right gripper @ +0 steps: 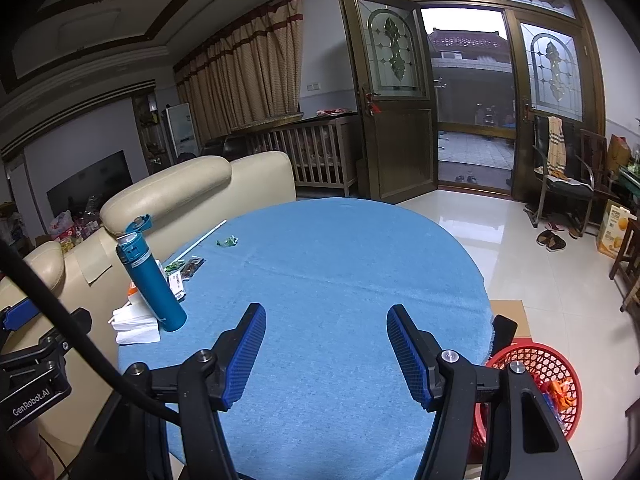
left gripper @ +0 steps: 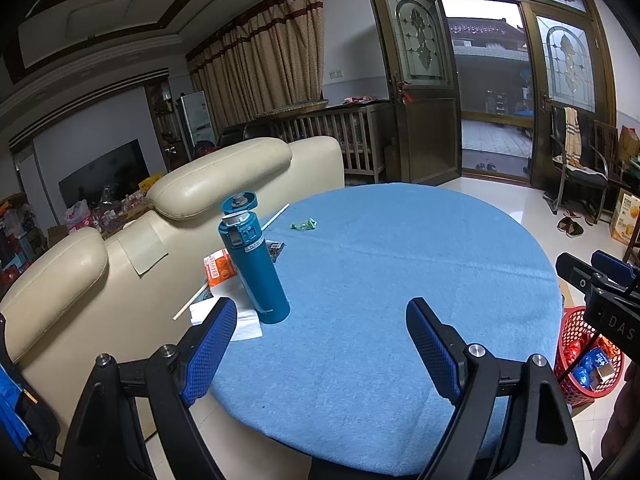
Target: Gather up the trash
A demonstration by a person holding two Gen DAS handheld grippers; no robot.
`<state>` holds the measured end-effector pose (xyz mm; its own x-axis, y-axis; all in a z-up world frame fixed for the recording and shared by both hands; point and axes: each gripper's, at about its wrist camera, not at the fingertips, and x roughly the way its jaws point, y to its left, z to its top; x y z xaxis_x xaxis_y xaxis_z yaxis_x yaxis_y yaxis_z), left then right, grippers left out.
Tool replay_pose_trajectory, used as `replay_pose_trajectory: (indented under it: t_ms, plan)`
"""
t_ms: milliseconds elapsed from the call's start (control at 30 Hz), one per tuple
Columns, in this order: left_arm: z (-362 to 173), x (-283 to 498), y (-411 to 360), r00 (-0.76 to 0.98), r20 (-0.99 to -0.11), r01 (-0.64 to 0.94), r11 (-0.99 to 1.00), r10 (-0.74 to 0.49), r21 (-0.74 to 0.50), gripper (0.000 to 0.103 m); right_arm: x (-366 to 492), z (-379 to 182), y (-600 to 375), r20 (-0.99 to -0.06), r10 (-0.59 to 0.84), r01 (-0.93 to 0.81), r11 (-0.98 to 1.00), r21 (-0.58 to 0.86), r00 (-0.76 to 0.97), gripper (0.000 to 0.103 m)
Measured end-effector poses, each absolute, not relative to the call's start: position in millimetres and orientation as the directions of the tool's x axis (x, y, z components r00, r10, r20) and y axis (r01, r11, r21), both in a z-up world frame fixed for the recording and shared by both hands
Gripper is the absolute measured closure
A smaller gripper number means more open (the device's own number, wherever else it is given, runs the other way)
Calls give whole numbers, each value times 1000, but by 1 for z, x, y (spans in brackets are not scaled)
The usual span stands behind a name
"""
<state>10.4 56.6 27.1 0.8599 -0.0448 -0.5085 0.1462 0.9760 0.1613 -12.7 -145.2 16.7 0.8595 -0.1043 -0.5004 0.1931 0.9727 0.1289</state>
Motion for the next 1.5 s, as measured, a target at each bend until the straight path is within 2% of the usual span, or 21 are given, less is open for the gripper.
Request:
replay_pose_trajectory:
  t_ms: [933, 1500]
  plan:
    - [24, 55, 24, 842, -533, 204, 963, -82, 175, 16, 14, 8, -182, -535, -195, 295, 949, 108, 822, 36]
    - [6, 102, 8, 809, -582, 215, 963, -82, 163, 16, 58, -10, -199, -583, -209, 317, 944, 88, 785, 36]
